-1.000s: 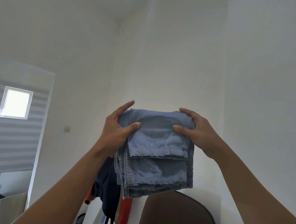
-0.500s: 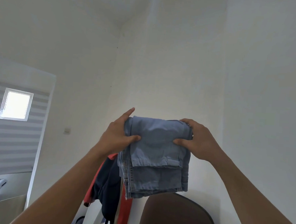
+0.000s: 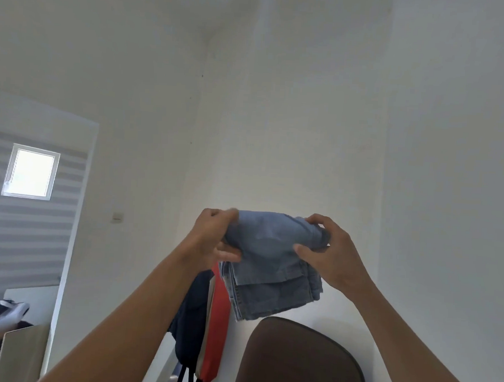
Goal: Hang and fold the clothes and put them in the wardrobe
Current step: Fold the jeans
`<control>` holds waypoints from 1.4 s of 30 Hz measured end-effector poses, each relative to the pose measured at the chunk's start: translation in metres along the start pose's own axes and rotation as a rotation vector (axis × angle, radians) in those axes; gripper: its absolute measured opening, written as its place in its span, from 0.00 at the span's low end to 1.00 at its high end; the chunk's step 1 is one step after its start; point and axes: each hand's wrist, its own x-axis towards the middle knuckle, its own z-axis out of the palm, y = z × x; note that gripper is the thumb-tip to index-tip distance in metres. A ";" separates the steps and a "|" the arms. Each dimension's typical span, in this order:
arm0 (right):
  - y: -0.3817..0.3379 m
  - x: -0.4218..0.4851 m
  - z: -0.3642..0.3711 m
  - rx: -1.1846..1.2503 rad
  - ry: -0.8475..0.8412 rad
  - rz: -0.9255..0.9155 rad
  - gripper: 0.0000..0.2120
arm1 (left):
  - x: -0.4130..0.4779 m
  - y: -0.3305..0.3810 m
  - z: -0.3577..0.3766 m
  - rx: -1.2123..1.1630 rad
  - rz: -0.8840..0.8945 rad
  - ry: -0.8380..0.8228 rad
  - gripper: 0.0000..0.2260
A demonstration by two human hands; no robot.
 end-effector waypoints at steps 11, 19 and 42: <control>0.006 -0.035 0.037 0.418 0.194 0.493 0.16 | -0.001 -0.078 0.029 -0.177 0.167 0.511 0.22; 0.072 -0.077 0.031 0.668 -0.127 0.921 0.42 | -0.019 -0.157 0.019 -0.067 0.296 0.385 0.23; 0.085 -0.310 -0.194 0.209 0.296 0.712 0.20 | -0.120 -0.250 0.214 -0.017 -0.498 -0.593 0.36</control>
